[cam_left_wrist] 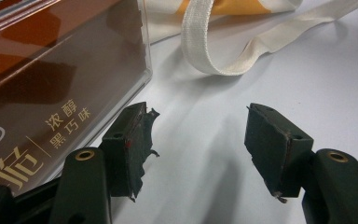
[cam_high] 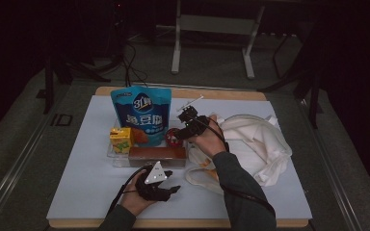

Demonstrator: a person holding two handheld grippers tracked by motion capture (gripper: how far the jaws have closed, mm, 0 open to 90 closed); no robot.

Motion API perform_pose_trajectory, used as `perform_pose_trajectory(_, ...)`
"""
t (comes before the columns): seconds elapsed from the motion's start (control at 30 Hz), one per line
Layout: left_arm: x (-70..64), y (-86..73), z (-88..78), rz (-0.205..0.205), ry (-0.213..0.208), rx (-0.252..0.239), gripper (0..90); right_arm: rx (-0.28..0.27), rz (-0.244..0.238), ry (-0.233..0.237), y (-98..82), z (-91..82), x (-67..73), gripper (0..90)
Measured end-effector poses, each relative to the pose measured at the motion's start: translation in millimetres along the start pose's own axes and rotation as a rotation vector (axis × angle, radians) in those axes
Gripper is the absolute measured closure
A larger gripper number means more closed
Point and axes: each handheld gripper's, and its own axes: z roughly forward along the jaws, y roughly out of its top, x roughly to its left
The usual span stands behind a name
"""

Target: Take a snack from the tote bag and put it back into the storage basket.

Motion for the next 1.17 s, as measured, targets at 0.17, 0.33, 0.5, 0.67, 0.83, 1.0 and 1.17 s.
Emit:
perform_pose_trajectory(0.17,-0.1,0.1,-0.1,0.002,0.002,0.002,40.1,-0.009,-0.013,-0.003,-3.2,-6.6,-1.0,40.1)
perform_pose_trajectory(0.33,-0.1,0.1,0.0,0.001,0.002,0.002,40.1,-0.010,-0.025,-0.008,-7.5,-12.4,-2.1,40.1)
perform_pose_trajectory(0.5,-0.1,0.1,0.0,0.000,0.001,0.002,40.1,-0.014,-0.031,-0.010,-11.4,-16.9,-3.6,40.1)
perform_pose_trajectory(0.67,-0.1,0.1,0.0,0.001,0.002,0.002,40.1,-0.021,-0.035,-0.012,-14.5,-21.9,-4.7,40.1)
perform_pose_trajectory(0.83,-0.1,0.1,0.0,0.001,0.002,0.002,40.1,-0.034,-0.035,-0.005,-18.9,-30.0,-7.1,40.1)
perform_pose_trajectory(1.0,-0.2,0.1,0.2,-0.002,0.004,0.002,40.1,-0.044,-0.035,-0.007,-26.8,-37.0,-11.5,40.2)
perform_pose_trajectory(1.17,-0.1,0.1,0.2,-0.001,0.004,0.002,40.1,-0.051,-0.032,-0.006,-35.2,-42.4,-15.7,40.4)
